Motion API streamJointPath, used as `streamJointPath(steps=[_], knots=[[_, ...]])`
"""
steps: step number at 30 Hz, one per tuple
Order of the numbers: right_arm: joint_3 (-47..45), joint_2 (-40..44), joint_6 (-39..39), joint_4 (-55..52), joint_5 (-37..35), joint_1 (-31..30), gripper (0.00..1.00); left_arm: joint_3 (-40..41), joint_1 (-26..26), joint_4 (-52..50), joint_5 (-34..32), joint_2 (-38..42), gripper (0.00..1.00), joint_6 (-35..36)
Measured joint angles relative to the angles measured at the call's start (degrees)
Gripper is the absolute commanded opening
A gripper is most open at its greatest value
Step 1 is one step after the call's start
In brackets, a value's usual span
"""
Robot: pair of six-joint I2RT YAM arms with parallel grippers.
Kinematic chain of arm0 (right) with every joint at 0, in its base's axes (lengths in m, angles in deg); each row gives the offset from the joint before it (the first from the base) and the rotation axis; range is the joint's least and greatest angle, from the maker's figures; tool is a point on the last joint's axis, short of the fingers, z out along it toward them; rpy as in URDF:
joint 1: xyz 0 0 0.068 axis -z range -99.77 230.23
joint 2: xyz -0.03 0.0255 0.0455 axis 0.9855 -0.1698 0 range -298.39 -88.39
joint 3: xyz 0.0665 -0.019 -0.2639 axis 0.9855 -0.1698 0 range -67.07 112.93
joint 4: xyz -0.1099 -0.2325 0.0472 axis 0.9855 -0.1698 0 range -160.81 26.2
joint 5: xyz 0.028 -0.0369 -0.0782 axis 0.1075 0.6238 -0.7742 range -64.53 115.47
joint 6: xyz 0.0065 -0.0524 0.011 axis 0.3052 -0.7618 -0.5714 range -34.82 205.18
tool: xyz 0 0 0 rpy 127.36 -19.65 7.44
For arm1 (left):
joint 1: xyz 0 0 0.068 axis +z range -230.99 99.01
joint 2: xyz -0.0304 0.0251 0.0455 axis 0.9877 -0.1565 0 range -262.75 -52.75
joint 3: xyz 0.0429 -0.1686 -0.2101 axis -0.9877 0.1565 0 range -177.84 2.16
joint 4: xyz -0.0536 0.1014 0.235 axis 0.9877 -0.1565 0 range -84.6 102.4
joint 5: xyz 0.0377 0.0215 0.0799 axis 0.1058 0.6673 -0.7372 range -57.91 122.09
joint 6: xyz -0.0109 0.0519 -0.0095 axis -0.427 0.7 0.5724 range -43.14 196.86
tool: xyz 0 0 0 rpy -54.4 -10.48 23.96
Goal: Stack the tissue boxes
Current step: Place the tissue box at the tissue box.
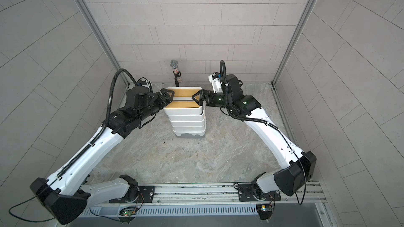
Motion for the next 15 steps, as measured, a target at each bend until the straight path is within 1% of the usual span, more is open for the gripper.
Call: streamJointPath(steps=[9,15], knots=[[0.0,0.02,0.0,0.0,0.31,-1.14,1.0,-1.01,0.0,0.04,2.25,-2.67,0.84,2.12],[0.0,0.26,0.0,-0.02,0.26,-1.64,1.0,-1.09,0.0,0.07,3.56,-3.02,0.84,2.86]])
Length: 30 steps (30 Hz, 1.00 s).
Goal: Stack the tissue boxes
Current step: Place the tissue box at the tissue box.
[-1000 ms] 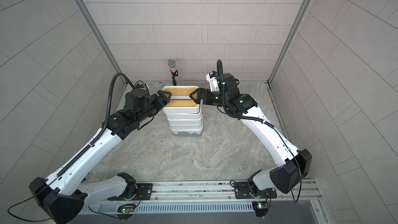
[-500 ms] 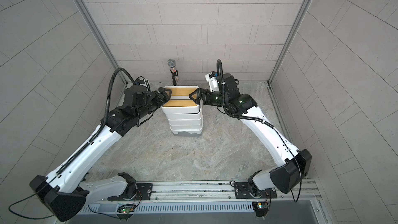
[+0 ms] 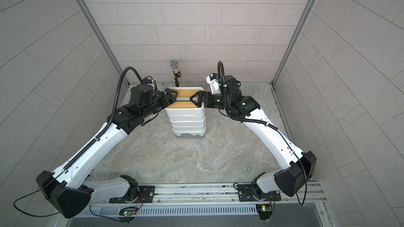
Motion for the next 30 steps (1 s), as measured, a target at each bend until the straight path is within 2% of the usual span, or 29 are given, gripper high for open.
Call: streamJointPath(steps=[14,30], knots=[[-2.45,2.38,0.44,0.04,-0.74,-1.2,1.0,-0.68,0.0,0.02,1.27,-0.9,0.84,1.36],[-2.67,2.49,0.59,0.0,-0.81,-1.42,0.99,-0.68,0.0,-0.39,-0.13,-1.01,0.84,2.1]])
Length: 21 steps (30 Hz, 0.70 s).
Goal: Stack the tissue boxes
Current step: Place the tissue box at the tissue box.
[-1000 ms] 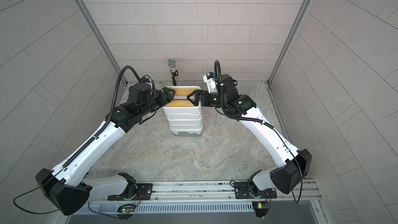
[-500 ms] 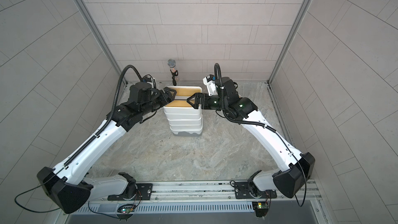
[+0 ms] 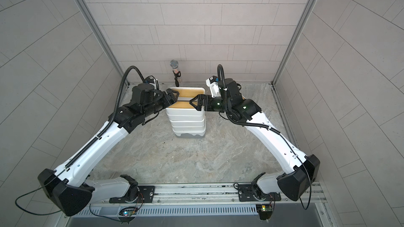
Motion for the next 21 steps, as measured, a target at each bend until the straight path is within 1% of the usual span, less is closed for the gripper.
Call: streamJointPath(steps=[12,21], knots=[[0.02,0.0,-0.31,-0.13,-1.22,0.0,1.0,0.0,0.0,-0.11,-1.4,1.4,0.84,0.02],[1.6,0.24,-2.16,-2.58,-2.08,1.7,1.0,-0.04,0.35,-1.44,-3.04,5.2,0.9,0.74]])
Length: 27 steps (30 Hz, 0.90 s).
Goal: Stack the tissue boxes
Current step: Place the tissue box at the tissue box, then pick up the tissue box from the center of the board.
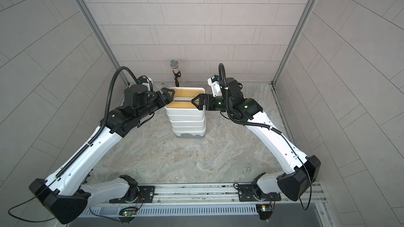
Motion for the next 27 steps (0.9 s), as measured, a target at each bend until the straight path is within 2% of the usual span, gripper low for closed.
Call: streamJointPath(steps=[4,10,14,20,27], knots=[[0.46,1.44,-0.55,-0.74,-0.17,4.07,1.0,-0.26,0.81,-1.92,-0.44,3.23,0.95,0.9],[-0.37,2.93,-0.9,-0.22,-0.42,13.55,1.0,-0.2,2.64,-4.5,-0.02,8.5,1.0,2.43],[-2.89,1.86,-1.51,1.29,-2.16,19.28,1.0,0.52,4.22,-6.43,1.86,11.41,1.0,4.59],[-2.75,-7.91,-5.16,2.23,-5.73,22.08,0.99,5.03,5.2,-9.77,3.89,15.65,1.0,7.17],[-0.28,-21.09,-9.9,1.95,-10.73,22.45,0.98,11.17,5.38,-12.48,4.31,20.15,1.0,8.0]])
